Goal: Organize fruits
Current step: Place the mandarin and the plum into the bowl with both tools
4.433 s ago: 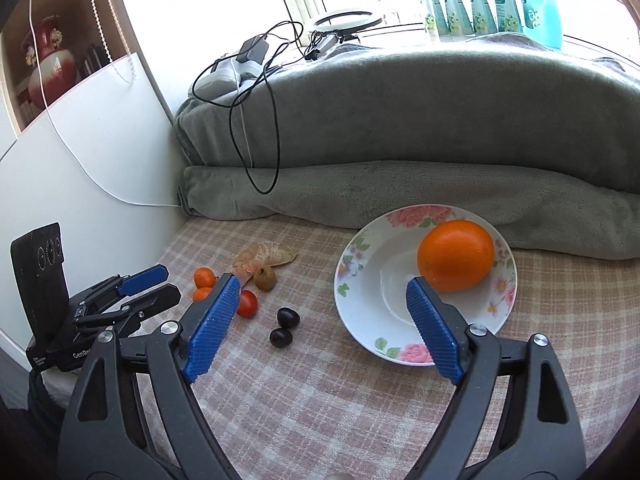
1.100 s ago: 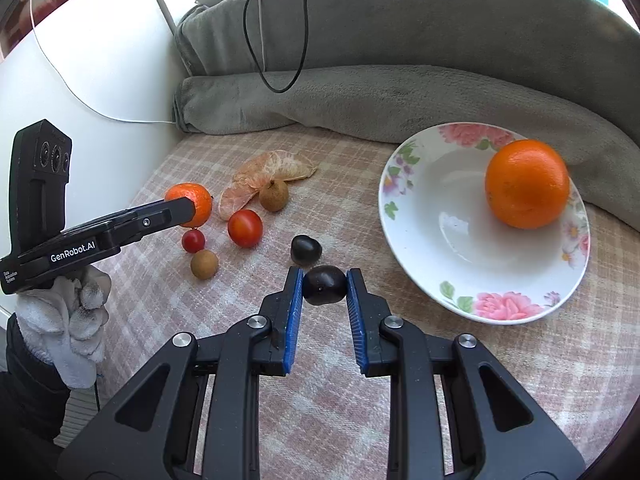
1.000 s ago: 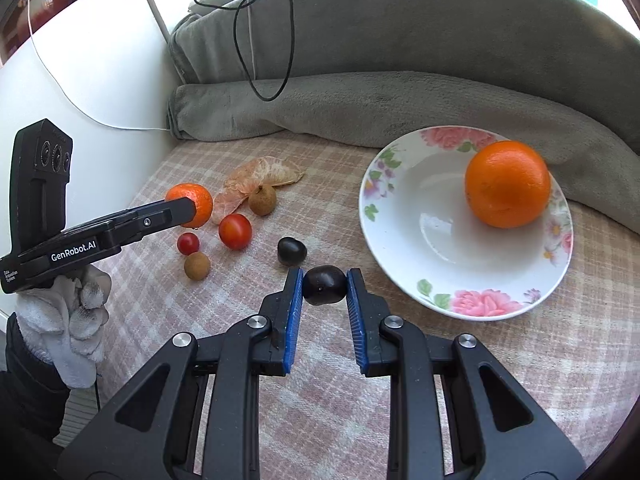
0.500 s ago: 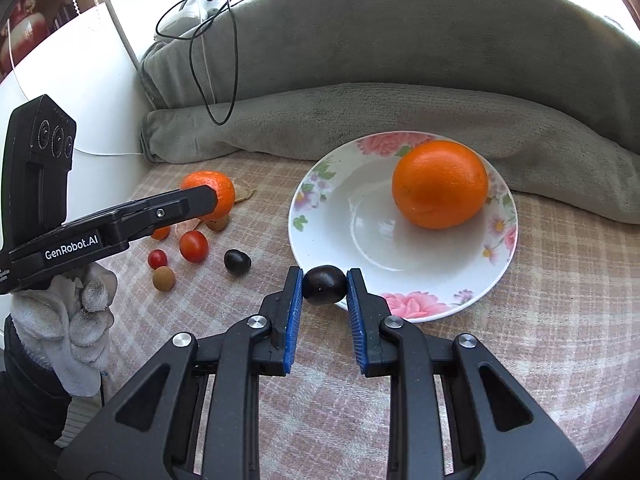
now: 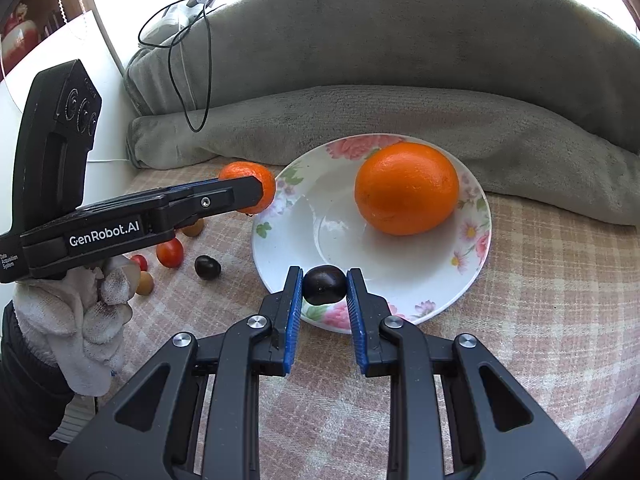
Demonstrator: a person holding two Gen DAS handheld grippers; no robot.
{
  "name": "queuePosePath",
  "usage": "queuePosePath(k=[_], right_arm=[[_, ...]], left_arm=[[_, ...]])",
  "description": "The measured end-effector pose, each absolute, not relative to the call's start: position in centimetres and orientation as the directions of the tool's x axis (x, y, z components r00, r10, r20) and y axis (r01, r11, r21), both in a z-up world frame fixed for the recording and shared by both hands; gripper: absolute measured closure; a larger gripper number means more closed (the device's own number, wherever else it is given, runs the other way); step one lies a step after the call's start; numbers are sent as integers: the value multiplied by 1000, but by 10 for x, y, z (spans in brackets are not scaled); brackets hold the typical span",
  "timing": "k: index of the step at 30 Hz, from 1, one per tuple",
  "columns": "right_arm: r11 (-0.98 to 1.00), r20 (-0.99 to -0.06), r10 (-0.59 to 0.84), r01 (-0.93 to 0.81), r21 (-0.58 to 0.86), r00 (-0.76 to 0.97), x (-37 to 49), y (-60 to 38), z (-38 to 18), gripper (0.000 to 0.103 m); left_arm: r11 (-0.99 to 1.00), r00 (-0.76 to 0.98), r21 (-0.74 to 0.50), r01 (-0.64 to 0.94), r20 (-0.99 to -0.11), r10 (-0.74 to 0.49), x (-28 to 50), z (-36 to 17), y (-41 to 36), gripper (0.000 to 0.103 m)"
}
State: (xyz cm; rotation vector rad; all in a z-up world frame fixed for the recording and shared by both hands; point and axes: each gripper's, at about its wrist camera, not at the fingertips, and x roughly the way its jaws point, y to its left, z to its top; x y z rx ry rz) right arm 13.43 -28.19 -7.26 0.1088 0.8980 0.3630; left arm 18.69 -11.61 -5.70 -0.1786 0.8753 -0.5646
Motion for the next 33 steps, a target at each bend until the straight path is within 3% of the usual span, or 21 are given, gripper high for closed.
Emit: queuePosePath(k=[9,12,13,18,20,22,26,33], right_arm=[[937,-749,343,-264,230,567,135,-279,-74,79],[938,-740,341,-261,228,579,134,-279,-72,57],[939,-735,340,-260,227,587,133,-280,-71,48],[936,-728,346,-267,228,592,132,-280,-68,44],[936,-724,347,-268,228,596,131,-279,-67,34],[935,-719,349,-271,227,601,128,-278,-66,31],[934,-712,352,-282,220,608,125,-275,-62,21],[939,-702,335,-287,191,628,119,-269,-55,11]], left_arm=[[838,502,-366,403,-678,-538,190,-56,-122,63],[839,507,-362,407,-674,-537,189,-54,-121,60],[838,510,-360,410,-672,-538,188,-53,-121,55],[841,531,-341,420,-659,-532,185,-45,-120,45],[842,538,-337,422,-654,-532,184,-42,-120,42],[842,542,-336,421,-651,-531,183,-40,-119,38],[846,550,-332,417,-649,-526,180,-38,-118,35],[852,566,-330,407,-641,-518,172,-33,-111,33]])
